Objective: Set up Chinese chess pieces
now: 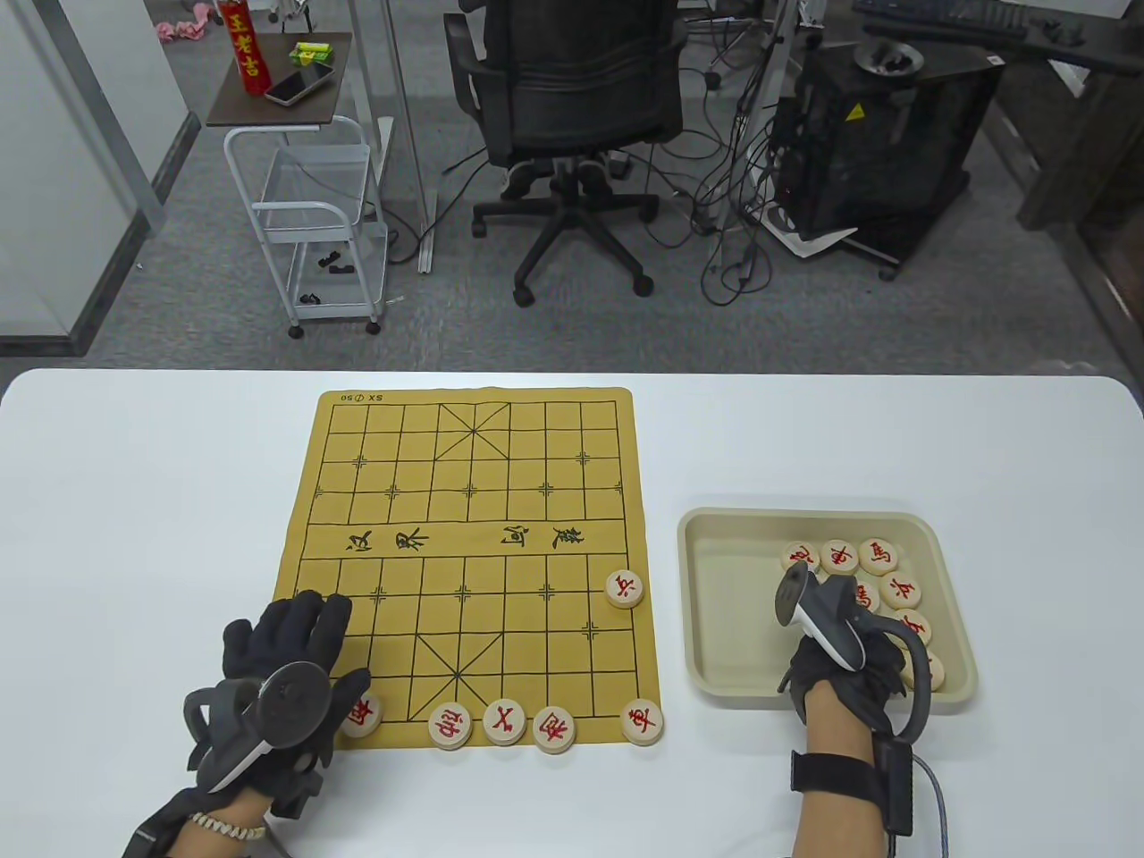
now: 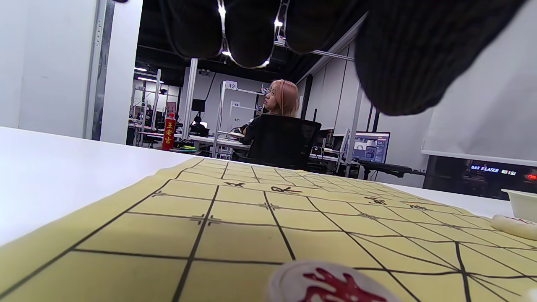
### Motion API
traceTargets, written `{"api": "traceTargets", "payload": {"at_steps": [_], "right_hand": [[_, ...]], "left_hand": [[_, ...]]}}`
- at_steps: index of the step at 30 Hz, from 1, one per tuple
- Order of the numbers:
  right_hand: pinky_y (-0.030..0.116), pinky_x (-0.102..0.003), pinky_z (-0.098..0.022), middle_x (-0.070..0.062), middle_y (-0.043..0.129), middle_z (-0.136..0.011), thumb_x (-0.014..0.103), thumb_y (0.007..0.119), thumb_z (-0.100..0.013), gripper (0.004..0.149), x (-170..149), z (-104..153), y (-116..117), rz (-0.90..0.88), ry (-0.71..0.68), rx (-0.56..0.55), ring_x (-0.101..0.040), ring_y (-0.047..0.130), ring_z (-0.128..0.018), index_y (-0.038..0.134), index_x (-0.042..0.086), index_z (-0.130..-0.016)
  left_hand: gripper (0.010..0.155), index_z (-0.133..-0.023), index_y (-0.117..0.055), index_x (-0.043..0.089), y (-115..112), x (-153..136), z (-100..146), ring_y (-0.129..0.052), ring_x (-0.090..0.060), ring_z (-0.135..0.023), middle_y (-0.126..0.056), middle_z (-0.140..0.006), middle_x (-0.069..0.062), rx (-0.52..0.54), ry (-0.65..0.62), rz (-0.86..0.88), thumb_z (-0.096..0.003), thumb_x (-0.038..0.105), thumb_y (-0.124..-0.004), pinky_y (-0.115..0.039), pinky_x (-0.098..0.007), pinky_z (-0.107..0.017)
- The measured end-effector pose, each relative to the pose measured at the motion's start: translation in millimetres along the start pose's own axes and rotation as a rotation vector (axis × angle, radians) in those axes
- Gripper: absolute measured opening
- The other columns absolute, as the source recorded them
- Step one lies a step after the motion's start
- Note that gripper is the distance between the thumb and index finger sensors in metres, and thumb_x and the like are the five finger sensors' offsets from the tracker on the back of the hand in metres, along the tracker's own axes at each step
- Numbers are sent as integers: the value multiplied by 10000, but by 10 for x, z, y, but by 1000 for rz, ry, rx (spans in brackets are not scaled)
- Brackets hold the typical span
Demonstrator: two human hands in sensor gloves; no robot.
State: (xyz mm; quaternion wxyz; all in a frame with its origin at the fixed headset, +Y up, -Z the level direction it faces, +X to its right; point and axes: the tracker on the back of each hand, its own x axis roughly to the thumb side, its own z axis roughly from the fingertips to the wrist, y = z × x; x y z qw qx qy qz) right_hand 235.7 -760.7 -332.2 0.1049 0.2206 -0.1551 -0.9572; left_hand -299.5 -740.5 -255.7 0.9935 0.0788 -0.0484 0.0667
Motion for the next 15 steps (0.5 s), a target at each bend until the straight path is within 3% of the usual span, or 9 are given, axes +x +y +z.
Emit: {"api": "traceTargets", "payload": {"at_steps": [6,10,15], "right_hand": [[872,-314,-356,-98,899,-919,480,1020,-326,770,157,182,-245,-46,-66,-200,-93,994,-508,758,191,-991],[872,-312,-360,-88,895,-922,489,1020,-321,783,582,469,-535,-113,-253,-329,-87,992,-506,749,196,-995],[877,-305,-371,-76,894,-926,497,1014,-321,783,1294,814,-643,-155,-528,-353,-82,995,-517,745,207,-996]], "left_hand": [[848,-1089,-471,306,-1,-1,-2,-598,-477,-1088,-537,-1182,-133,4,-3,5,-371,546,-854,-392,-746,-737],[848,-1088,-471,308,-2,6,-1,-598,-476,-1088,-537,-1181,-132,3,-9,1,-370,547,-853,-394,-745,-736],[847,-1088,-472,305,-1,2,9,-598,-480,-1087,-541,-1179,-135,9,-13,6,-372,545,-854,-394,-746,-735]]}}
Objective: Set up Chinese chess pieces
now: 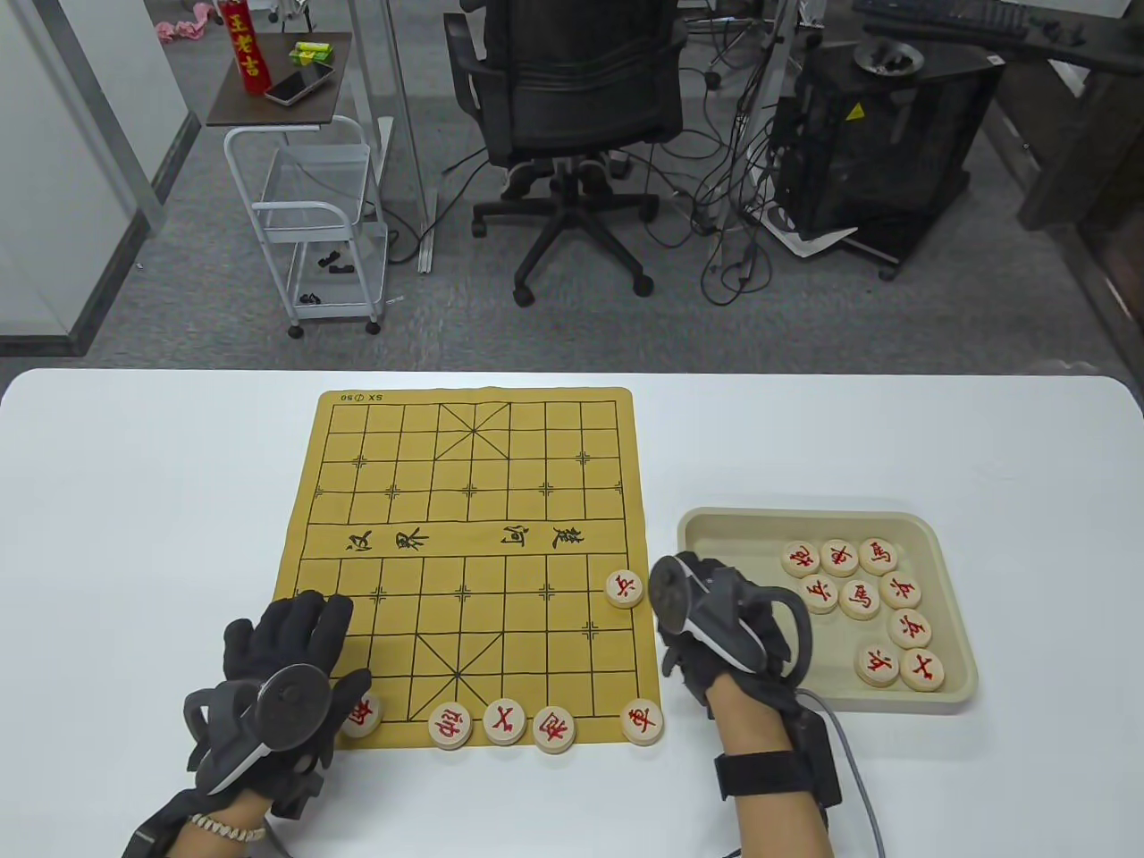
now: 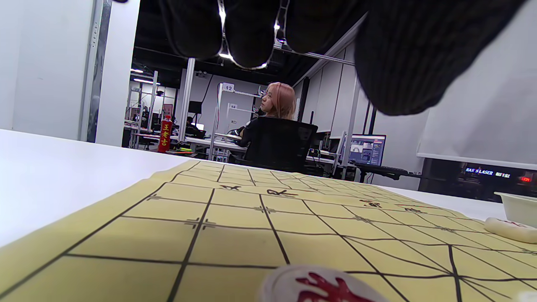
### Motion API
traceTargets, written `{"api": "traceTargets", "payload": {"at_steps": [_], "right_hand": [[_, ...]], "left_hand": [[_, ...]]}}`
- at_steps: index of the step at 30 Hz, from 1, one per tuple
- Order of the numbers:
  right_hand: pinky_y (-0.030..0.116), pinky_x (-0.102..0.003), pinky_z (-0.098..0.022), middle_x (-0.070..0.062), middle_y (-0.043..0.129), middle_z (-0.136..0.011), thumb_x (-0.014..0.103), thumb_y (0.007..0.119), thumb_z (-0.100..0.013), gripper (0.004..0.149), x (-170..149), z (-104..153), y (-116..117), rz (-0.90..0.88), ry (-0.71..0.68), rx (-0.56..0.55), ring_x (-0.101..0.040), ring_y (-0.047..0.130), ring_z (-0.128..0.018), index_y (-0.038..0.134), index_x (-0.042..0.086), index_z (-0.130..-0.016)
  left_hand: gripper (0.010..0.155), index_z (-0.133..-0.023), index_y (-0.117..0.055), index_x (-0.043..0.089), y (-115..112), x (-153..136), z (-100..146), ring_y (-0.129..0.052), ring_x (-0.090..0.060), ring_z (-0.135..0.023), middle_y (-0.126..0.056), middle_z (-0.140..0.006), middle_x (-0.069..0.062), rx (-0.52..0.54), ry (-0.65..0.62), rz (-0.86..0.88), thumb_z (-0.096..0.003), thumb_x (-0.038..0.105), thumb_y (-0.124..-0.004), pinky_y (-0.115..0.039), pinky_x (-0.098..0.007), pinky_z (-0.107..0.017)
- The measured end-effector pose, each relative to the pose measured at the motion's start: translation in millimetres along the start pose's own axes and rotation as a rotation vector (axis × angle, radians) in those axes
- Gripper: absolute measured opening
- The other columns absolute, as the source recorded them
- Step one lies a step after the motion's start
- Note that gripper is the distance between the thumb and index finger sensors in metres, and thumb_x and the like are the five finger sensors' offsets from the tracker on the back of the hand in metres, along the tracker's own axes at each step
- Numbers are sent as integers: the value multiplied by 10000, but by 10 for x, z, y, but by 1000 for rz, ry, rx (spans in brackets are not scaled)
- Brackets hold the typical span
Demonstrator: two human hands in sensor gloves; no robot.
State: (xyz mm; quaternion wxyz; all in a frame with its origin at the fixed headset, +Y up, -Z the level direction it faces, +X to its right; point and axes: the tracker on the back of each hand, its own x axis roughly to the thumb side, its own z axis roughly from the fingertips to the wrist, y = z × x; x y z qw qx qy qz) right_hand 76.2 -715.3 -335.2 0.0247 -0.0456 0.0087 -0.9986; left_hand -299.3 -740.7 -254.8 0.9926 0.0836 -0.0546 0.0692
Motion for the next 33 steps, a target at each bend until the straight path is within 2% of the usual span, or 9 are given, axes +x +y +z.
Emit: {"api": "traceTargets", "payload": {"at_steps": [7,11,14,16,18,21,25,28,33], "right_hand": [[879,-306,-371,-65,904,-921,492,1016,-317,773,692,-130,331,83,-139,65,-74,996,-511,752,218,-990],[878,-310,-378,-61,911,-920,479,1005,-340,734,752,-198,546,130,-140,142,-78,998,-517,760,228,-985],[879,-314,-394,-70,902,-931,472,994,-347,717,691,-208,539,73,-133,173,-86,999,-545,763,235,-983],[878,-321,-413,-79,878,-959,493,984,-340,741,612,-198,488,41,-139,182,-104,1002,-588,749,240,-995],[867,-331,-429,-84,844,-989,483,973,-360,721,458,-175,364,7,-110,122,-122,993,-618,740,247,-1001],[856,-345,-448,-87,810,-1014,459,973,-367,694,53,-172,113,15,4,1,-140,976,-649,746,251,-989],[835,-370,-482,-96,767,-1048,442,973,-379,688,-429,-195,-48,83,159,-24,-174,949,-710,738,249,-996],[828,-378,-491,-96,761,-1052,441,970,-385,678,-820,-231,-38,160,260,9,-188,939,-731,741,250,-994],[829,-380,-492,-90,769,-1047,435,971,-386,660,-1308,-265,205,235,382,126,-194,936,-741,754,248,-981]], "left_hand": [[846,-1088,-471,306,1,-3,9,-597,-478,-1088,-540,-1180,-134,-7,-1,1,-371,545,-853,-392,-746,-735],[847,-1089,-470,304,8,-18,14,-591,-480,-1090,-538,-1181,-134,-5,2,11,-373,543,-854,-387,-747,-736],[848,-1089,-469,306,9,-24,14,-591,-481,-1090,-535,-1182,-135,-7,2,13,-372,543,-854,-386,-748,-737],[847,-1089,-470,306,11,-23,17,-590,-479,-1091,-537,-1181,-134,-7,0,11,-372,542,-854,-387,-747,-737],[849,-1089,-470,305,21,-23,22,-590,-482,-1090,-537,-1181,-136,-2,-2,13,-371,543,-855,-387,-748,-736],[848,-1090,-469,305,33,-26,23,-587,-482,-1091,-535,-1182,-137,6,0,14,-372,541,-855,-384,-748,-737],[848,-1090,-469,306,34,-26,22,-586,-482,-1092,-533,-1183,-135,4,6,10,-372,541,-856,-383,-749,-737],[847,-1089,-471,307,38,-29,20,-585,-482,-1093,-532,-1184,-134,4,13,8,-372,540,-856,-381,-748,-738],[850,-1091,-467,306,44,-32,17,-581,-484,-1094,-528,-1186,-135,8,24,3,-372,540,-857,-378,-749,-738]]}}
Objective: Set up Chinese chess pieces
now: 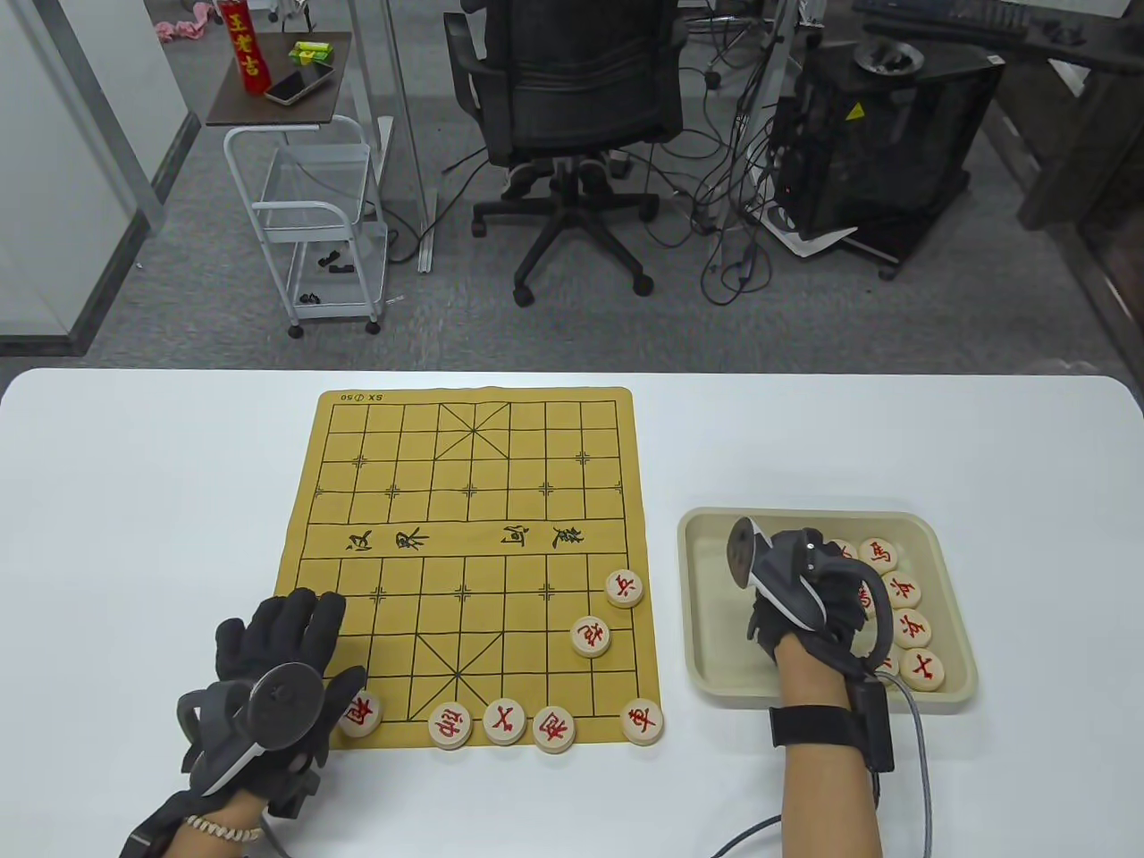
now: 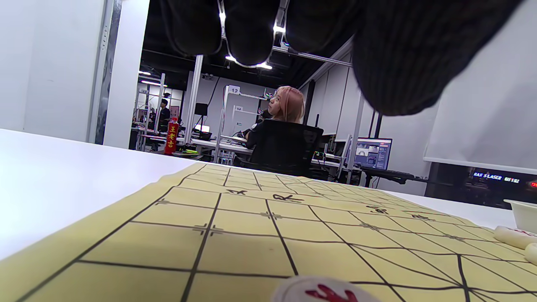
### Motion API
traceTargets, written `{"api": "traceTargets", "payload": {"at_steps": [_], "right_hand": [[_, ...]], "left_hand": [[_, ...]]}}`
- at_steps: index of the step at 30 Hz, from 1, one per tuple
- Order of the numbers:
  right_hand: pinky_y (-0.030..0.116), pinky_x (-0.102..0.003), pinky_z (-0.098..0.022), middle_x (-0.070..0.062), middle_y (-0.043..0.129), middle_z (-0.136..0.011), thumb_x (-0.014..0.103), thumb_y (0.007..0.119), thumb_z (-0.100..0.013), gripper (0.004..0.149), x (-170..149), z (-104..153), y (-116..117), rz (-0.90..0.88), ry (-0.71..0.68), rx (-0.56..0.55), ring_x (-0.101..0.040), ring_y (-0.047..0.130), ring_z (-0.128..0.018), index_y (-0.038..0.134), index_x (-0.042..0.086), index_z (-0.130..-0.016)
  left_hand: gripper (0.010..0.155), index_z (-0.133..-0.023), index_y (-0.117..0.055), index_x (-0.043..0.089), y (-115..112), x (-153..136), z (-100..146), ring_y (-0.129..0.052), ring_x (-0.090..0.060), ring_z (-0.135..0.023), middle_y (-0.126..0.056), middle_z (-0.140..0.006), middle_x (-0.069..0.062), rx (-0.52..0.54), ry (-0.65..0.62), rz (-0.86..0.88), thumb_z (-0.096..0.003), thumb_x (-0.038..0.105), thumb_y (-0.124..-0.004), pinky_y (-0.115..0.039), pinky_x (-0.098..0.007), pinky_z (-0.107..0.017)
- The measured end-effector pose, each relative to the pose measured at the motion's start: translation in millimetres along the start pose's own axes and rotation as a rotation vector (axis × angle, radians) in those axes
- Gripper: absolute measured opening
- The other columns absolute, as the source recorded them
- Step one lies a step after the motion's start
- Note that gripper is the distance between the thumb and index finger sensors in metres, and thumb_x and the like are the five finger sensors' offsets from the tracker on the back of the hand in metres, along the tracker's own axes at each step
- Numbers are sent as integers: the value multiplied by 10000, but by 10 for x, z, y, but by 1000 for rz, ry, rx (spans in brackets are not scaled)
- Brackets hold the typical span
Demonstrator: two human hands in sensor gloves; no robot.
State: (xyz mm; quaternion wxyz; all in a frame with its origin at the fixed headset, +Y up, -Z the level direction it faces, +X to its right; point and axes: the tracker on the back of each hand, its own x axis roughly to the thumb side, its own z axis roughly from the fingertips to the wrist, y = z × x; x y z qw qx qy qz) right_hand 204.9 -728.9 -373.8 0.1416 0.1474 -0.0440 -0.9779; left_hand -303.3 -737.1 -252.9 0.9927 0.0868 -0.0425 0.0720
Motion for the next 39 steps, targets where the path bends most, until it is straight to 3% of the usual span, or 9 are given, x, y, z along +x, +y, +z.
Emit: {"api": "traceTargets", "payload": {"at_steps": [4,7,18,24,26,27,32,36,39], "right_hand": [[822,-383,-508,-95,760,-1055,437,958,-409,634,-112,-146,260,30,7,149,-198,926,-754,759,242,-978],[801,-379,-543,-74,709,-1093,455,934,-445,630,-132,-172,311,52,12,200,-198,885,-806,701,279,-1004],[804,-335,-537,-23,746,-1060,494,913,-472,574,-113,-299,374,37,-5,254,-135,896,-755,685,314,-968],[843,-321,-447,-60,852,-962,524,985,-393,608,-147,-309,367,-23,0,181,-94,947,-590,759,271,-897],[859,-317,-396,-58,906,-907,545,1000,-331,623,-139,-272,318,-15,16,119,-85,971,-522,802,268,-854],[862,-323,-369,-64,930,-880,540,1015,-293,628,-127,-232,251,-29,25,34,-92,980,-485,829,264,-826],[860,-318,-369,-60,922,-885,556,1003,-305,627,141,-11,-166,-136,-108,-81,-86,974,-486,819,268,-831],[860,-318,-376,-54,916,-893,557,999,-308,629,693,233,-512,-182,-281,-168,-84,972,-494,815,270,-836],[861,-318,-375,-50,917,-891,558,999,-305,631,1174,359,-623,-211,-386,-167,-83,973,-492,813,271,-836]], "left_hand": [[848,-1090,-467,309,-5,-4,-8,-580,-483,-1095,-527,-1186,-134,-8,6,-3,-373,540,-855,-378,-749,-739],[851,-1091,-465,307,-9,-18,-17,-573,-485,-1097,-523,-1187,-136,-12,13,0,-373,540,-856,-374,-750,-739],[853,-1091,-463,307,-28,-21,-30,-575,-484,-1095,-526,-1186,-135,-32,24,-5,-371,542,-856,-377,-749,-738],[852,-1091,-462,308,-26,-22,-35,-574,-485,-1096,-526,-1186,-134,-38,27,-4,-372,543,-854,-377,-748,-739],[851,-1090,-463,310,-27,-24,-35,-577,-483,-1095,-527,-1186,-133,-37,27,-3,-371,544,-853,-380,-748,-739],[850,-1091,-462,309,-25,-27,-37,-577,-482,-1096,-527,-1186,-133,-37,27,1,-373,544,-853,-378,-748,-738],[850,-1091,-462,307,-31,-22,-49,-575,-484,-1095,-526,-1186,-135,-41,17,3,-374,543,-853,-377,-748,-738],[850,-1091,-463,308,-31,-2,-34,-580,-483,-1094,-529,-1185,-133,-39,7,-5,-373,545,-851,-384,-747,-736],[851,-1090,-463,307,-34,-4,-30,-584,-482,-1092,-530,-1184,-131,-38,6,-5,-371,545,-852,-386,-746,-737]]}}
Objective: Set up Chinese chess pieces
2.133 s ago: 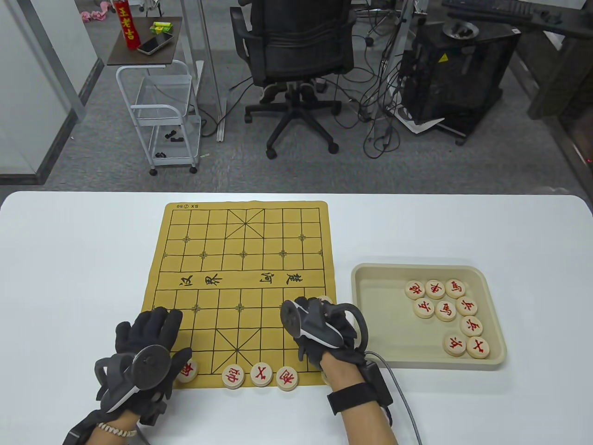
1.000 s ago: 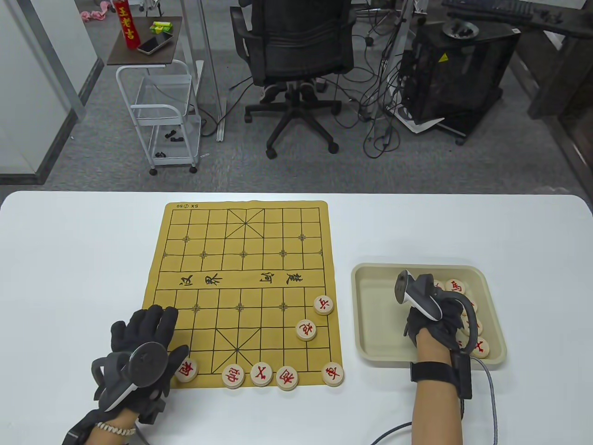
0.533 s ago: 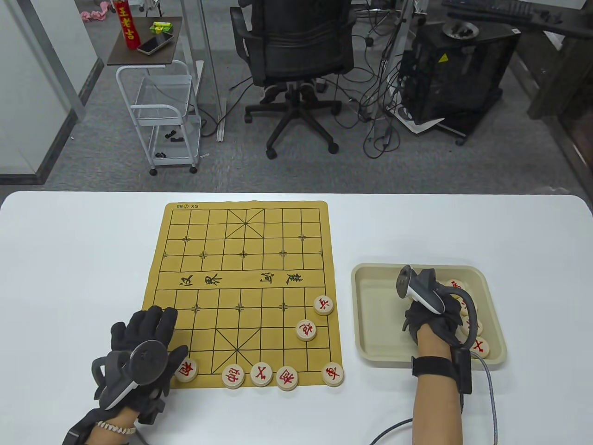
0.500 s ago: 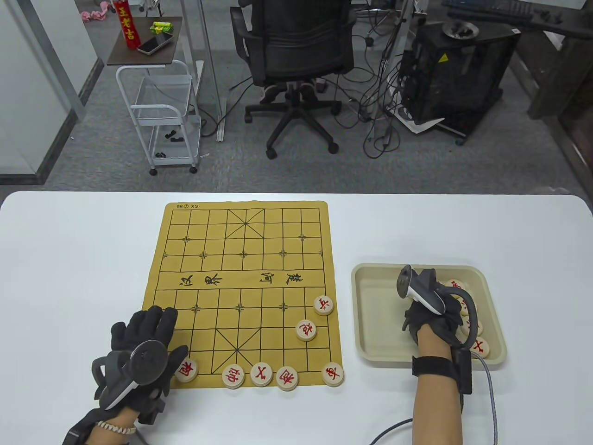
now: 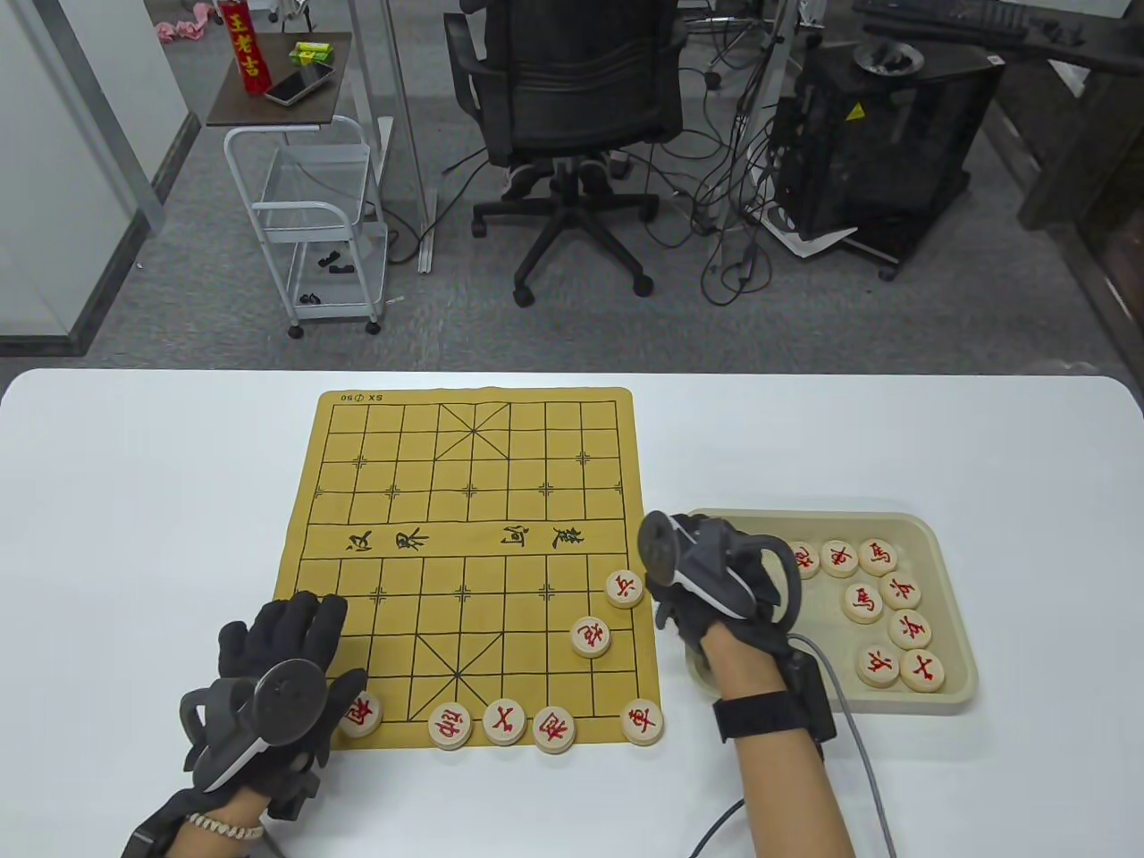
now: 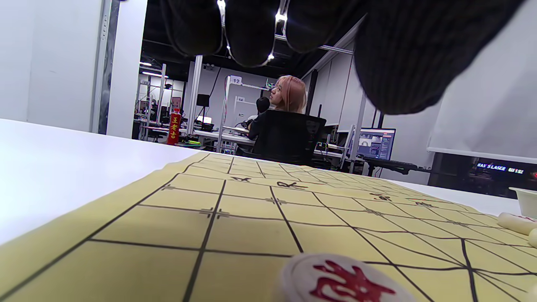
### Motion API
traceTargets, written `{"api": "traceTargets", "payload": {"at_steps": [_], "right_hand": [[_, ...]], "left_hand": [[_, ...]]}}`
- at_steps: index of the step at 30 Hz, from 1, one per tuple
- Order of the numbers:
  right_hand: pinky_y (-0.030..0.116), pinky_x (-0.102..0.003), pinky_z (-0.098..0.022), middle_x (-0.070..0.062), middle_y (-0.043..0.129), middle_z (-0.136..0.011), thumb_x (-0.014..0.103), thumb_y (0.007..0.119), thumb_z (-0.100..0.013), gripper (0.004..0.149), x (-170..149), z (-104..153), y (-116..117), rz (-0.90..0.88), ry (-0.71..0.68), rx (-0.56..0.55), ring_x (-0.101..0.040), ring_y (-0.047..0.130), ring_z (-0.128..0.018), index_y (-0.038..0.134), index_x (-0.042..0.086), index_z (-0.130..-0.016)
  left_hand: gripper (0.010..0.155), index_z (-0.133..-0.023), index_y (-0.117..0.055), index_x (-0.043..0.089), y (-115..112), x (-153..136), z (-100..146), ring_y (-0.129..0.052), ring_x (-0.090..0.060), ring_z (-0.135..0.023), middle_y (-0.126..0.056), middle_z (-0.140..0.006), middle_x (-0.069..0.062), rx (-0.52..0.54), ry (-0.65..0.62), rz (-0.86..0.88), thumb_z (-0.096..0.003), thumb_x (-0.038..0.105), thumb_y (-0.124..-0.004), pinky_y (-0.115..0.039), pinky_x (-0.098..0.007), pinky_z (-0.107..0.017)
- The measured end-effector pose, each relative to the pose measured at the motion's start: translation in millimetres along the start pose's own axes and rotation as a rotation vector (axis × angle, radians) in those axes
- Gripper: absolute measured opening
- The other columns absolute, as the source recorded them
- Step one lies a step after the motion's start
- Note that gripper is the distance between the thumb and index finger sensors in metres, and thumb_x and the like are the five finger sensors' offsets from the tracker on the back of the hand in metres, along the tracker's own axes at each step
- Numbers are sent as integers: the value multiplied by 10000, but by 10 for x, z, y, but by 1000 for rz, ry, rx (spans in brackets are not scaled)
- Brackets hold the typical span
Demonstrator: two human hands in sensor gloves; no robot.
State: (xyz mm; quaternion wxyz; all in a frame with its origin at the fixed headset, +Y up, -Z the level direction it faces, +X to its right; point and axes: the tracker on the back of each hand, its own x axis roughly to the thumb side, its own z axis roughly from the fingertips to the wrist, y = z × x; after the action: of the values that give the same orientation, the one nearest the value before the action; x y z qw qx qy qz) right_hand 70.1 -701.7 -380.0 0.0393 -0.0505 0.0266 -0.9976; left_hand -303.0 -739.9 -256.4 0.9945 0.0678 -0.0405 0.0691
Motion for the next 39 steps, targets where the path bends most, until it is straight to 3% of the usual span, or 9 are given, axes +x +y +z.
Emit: {"api": "traceTargets", "payload": {"at_steps": [4,8,13,17,19,21,29,33,39], "right_hand": [[860,-318,-378,-48,916,-893,554,998,-306,630,611,-122,160,-4,-92,48,-82,973,-494,813,272,-838],[859,-320,-383,-43,917,-894,549,998,-307,626,940,-225,372,34,-125,101,-84,973,-498,811,276,-839],[862,-315,-387,-34,919,-891,544,995,-312,614,1096,-290,670,88,-131,166,-75,975,-507,806,289,-838],[857,-324,-410,-42,893,-924,508,982,-338,605,1020,-271,637,32,-146,186,-95,977,-557,790,294,-870],[839,-339,-450,-54,839,-980,490,971,-355,634,880,-242,555,-20,-132,202,-124,957,-639,761,290,-918],[835,-348,-460,-65,814,-1005,465,962,-379,602,719,-228,461,-32,-106,149,-143,949,-676,763,291,-920],[816,-377,-497,-65,762,-1051,392,954,-414,595,-543,-178,119,121,195,52,-185,919,-746,748,289,-963],[808,-389,-513,-56,743,-1069,342,944,-434,581,-1060,-167,254,196,309,141,-202,903,-779,752,267,-978],[808,-390,-516,-48,749,-1066,362,947,-430,576,-1404,-149,557,230,348,242,-208,899,-793,765,272,-969]], "left_hand": [[851,-1090,-461,309,1,-13,3,-581,-483,-1093,-530,-1184,-134,-5,3,7,-372,545,-851,-385,-747,-736],[851,-1091,-461,308,4,-25,6,-580,-482,-1093,-528,-1184,-135,-6,4,15,-372,545,-850,-384,-746,-737],[848,-1090,-463,307,2,-33,5,-580,-482,-1094,-527,-1185,-134,-11,5,18,-374,544,-850,-384,-747,-737],[847,-1090,-463,307,2,-32,6,-580,-482,-1093,-527,-1184,-136,-16,3,14,-374,544,-850,-383,-748,-736],[848,-1091,-463,306,3,-31,10,-579,-482,-1093,-526,-1185,-135,-16,4,10,-374,544,-850,-383,-747,-736],[848,-1090,-464,308,8,-33,13,-578,-482,-1094,-524,-1186,-135,-12,4,12,-374,544,-850,-383,-747,-737],[849,-1091,-463,307,11,-33,12,-575,-482,-1096,-523,-1187,-134,-12,10,9,-374,544,-851,-381,-747,-738],[850,-1092,-463,306,4,-20,9,-577,-484,-1094,-523,-1187,-136,-12,7,0,-374,545,-850,-382,-748,-736],[854,-1092,-457,308,-7,-7,7,-577,-481,-1095,-523,-1186,-135,-15,8,-9,-372,547,-849,-384,-747,-736]]}}
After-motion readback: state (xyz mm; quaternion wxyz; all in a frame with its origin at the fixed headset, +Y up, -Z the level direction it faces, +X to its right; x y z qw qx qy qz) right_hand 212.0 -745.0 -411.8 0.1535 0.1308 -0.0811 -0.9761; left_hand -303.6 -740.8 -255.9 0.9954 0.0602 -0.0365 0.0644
